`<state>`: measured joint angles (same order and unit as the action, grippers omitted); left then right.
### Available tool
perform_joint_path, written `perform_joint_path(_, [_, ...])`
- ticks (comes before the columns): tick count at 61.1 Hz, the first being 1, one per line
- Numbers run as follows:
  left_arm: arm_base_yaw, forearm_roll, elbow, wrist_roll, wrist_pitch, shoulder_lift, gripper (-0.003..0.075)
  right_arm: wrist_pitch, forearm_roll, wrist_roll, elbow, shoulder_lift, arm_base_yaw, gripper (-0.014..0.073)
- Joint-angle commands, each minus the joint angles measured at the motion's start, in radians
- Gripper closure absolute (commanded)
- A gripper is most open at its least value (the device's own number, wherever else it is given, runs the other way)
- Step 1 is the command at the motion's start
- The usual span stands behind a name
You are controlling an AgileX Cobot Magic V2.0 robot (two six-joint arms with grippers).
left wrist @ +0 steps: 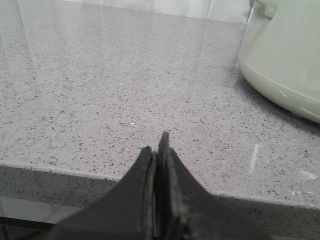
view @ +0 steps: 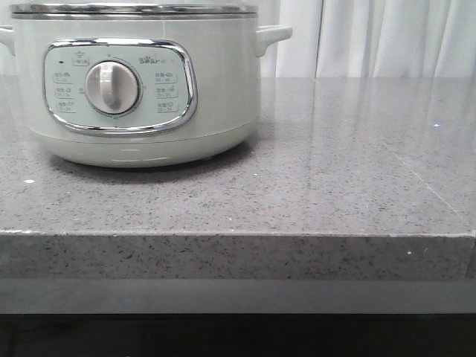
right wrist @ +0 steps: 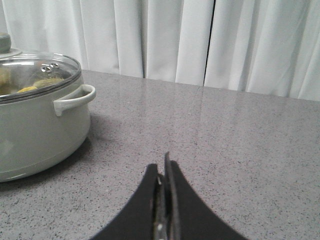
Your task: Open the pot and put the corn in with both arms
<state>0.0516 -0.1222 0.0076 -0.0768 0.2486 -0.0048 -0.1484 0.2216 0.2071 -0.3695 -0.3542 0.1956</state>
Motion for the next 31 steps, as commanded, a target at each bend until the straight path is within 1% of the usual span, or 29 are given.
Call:
perform_joint_path(1, [0.000,-0.011,-0.001,0.009,-0.089,-0.026,0.0738,0.083,-0.007,0.009,-0.027,-0.005,-0.004,0.0663])
perform_joint_path(31, [0.000,-0.011,-0.001,0.009,-0.089,-0.026,0.0738,0.093,-0.011,0.010,-0.014,-0.004,-0.004,0.0663])
